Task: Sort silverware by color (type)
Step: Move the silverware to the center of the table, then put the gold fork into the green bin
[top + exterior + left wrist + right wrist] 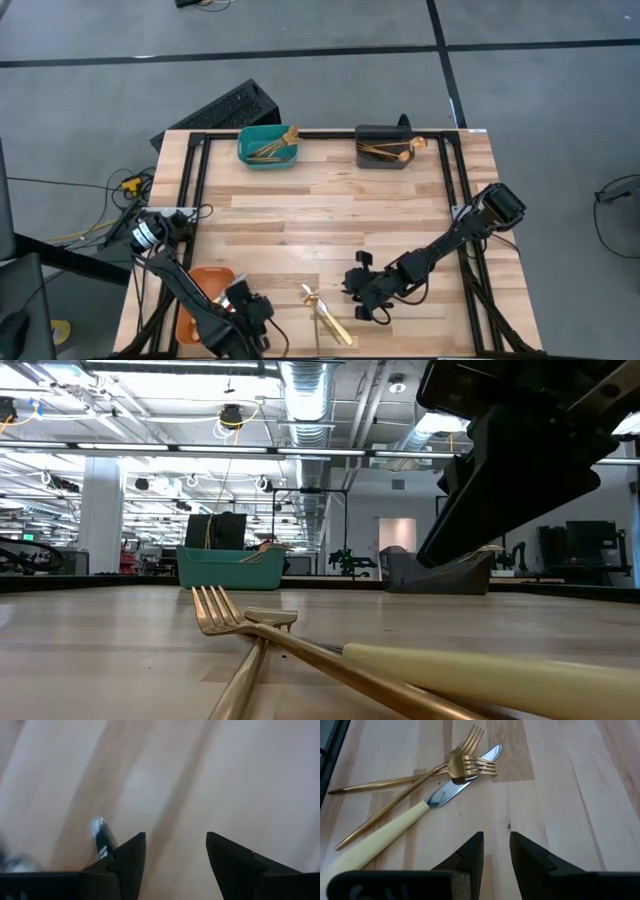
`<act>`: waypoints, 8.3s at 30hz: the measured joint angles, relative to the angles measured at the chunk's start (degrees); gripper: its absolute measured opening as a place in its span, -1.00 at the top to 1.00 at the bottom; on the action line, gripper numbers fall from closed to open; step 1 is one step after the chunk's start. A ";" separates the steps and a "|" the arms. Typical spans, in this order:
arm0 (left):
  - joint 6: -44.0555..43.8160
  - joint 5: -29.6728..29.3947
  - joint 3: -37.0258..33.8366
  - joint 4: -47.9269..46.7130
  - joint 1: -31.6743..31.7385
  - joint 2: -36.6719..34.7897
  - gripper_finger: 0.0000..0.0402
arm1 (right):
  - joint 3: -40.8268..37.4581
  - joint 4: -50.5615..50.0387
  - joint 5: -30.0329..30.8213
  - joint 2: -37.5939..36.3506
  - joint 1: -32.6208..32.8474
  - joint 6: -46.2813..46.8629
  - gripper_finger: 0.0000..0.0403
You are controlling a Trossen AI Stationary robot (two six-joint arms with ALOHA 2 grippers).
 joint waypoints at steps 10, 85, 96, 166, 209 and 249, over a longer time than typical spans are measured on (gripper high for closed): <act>-9.45 -0.58 3.32 -20.54 0.43 0.06 0.02 | 0.00 -0.23 0.04 0.00 0.00 -0.85 0.40; 68.01 -12.82 -1.86 37.55 24.64 11.85 0.02 | 2.05 -7.47 -2.40 0.42 1.51 -1.66 0.40; 63.37 -21.29 -2.45 23.37 29.42 6.38 0.02 | 2.03 -11.81 0.14 -2.40 1.01 -0.61 0.40; -21.10 -25.90 -15.04 11.89 13.50 -3.58 0.02 | 31.80 -29.02 -21.77 22.69 -32.75 -98.81 0.69; 39.19 -44.80 -9.81 48.68 16.32 -3.80 0.02 | -18.20 14.77 -63.87 -16.95 -43.42 -22.78 0.88; 113.12 -32.66 -9.77 52.55 27.23 -3.78 0.54 | -26.63 46.80 -52.30 -12.48 -32.89 11.92 0.83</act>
